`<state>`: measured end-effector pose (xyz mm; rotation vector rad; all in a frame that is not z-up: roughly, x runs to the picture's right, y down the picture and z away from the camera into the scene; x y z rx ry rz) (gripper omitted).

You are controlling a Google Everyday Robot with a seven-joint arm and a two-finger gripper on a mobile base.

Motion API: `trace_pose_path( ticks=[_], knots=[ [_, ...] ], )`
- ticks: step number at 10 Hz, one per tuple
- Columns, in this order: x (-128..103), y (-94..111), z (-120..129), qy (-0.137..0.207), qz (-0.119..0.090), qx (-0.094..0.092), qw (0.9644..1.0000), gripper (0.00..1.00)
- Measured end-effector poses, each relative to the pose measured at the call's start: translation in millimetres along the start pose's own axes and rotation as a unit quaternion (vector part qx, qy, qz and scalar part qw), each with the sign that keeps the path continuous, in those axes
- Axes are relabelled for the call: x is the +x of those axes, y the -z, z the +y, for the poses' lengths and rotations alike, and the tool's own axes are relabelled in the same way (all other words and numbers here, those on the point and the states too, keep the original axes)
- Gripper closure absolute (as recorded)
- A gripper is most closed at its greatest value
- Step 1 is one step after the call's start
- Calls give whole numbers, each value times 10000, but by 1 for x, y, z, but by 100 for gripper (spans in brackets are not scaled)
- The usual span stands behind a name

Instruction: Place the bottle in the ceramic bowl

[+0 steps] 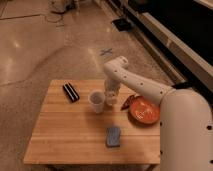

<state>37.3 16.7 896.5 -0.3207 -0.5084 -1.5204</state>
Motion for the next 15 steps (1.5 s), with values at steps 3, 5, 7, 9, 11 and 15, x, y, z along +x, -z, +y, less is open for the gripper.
trace_pose_path(
  ticks=[3, 5, 7, 9, 11, 15],
  knots=[
    [9, 31, 33, -297, 242, 62, 9992, 100],
    [8, 46, 62, -538, 327, 61, 9980, 100],
    [-2, 59, 103, -864, 368, 41, 9956, 100],
    [-25, 67, 140, -1111, 322, 24, 9933, 100],
    [-50, 65, 161, -1196, 206, 21, 9926, 88],
    [-87, 50, 195, -1284, 130, -89, 9916, 48]
  ],
)
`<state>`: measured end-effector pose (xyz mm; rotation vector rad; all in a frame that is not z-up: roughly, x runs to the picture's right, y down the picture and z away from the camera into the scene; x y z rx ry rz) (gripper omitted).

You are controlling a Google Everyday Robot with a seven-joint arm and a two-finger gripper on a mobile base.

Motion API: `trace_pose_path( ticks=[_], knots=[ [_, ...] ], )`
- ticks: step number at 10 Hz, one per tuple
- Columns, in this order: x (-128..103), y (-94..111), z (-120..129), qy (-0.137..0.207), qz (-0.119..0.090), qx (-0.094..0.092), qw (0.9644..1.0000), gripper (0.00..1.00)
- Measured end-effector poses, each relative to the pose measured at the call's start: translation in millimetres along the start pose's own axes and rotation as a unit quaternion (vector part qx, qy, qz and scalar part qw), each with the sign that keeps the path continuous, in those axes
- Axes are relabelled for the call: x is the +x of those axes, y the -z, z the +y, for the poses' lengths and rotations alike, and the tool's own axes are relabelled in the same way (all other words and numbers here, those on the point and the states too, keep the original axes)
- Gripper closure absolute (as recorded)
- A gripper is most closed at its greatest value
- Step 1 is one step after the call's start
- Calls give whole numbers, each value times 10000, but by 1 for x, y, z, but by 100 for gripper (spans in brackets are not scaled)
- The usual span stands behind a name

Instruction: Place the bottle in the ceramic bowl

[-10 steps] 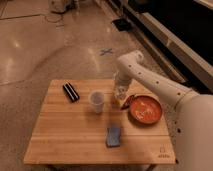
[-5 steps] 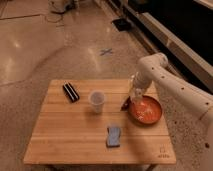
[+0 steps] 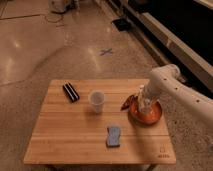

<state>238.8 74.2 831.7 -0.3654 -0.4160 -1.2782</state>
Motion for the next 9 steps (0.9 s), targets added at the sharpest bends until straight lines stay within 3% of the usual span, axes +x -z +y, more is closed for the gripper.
trace_pose_path(
  ticks=[3, 9],
  knots=[
    [1, -6, 13, -87, 106, -26, 9999, 21],
    [-2, -5, 10, -30, 121, 51, 9999, 20]
  ],
)
